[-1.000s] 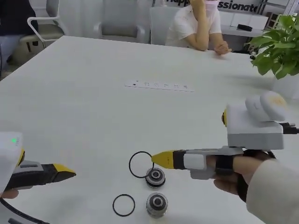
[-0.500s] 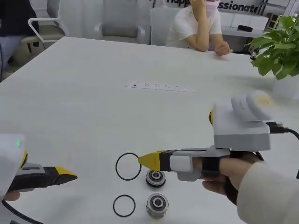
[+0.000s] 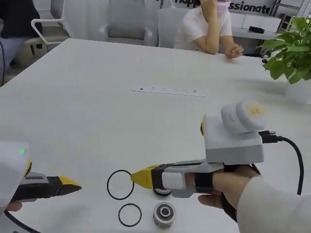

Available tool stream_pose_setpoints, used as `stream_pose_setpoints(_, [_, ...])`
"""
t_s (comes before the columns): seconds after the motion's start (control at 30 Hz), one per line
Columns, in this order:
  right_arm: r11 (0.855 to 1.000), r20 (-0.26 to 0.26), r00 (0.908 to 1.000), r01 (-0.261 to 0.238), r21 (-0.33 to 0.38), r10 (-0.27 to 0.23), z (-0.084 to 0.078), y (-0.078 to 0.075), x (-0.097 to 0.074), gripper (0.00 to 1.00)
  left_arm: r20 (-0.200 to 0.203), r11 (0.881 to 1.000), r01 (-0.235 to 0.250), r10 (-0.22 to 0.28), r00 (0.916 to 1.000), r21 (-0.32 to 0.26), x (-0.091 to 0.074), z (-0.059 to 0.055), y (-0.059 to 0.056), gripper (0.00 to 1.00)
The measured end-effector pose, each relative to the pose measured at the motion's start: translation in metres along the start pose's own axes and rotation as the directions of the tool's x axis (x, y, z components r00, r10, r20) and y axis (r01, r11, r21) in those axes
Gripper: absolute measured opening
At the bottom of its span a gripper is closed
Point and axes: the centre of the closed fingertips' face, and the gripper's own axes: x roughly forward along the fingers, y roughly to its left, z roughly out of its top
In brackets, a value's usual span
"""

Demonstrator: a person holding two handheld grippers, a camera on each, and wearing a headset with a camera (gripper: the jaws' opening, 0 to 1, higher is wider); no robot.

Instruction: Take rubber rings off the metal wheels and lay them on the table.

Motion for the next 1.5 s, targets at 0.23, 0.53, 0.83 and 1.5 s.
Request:
stream_pose_setpoints(0.23, [0.999,-0.074,0.9972,0.01,-0.037,-0.012,-0.019,-0.004,0.012,0.0,-0.002,1.0,0.001,-0.001,1.0,-0.001,0.0,0.0,0.0,0.9])
stream_pose_setpoints(0.53, [0.996,-0.114,0.9919,0.048,-0.074,-0.056,-0.032,-0.02,0.02,0.0,-0.005,1.0,-0.001,0.001,1.0,-0.003,0.001,-0.001,0.0,0.89])
stream_pose_setpoints(0.83, [0.993,-0.143,0.9843,0.094,-0.074,-0.104,-0.048,-0.04,0.024,0.0,-0.008,1.0,-0.002,0.002,1.0,-0.007,0.001,-0.002,0.001,0.89])
stream_pose_setpoints(1.5, [0.991,-0.165,0.9767,0.133,-0.036,-0.137,-0.06,-0.055,0.031,0.0,-0.022,1.0,-0.005,0.005,0.9998,-0.012,0.001,-0.005,0.002,0.89])
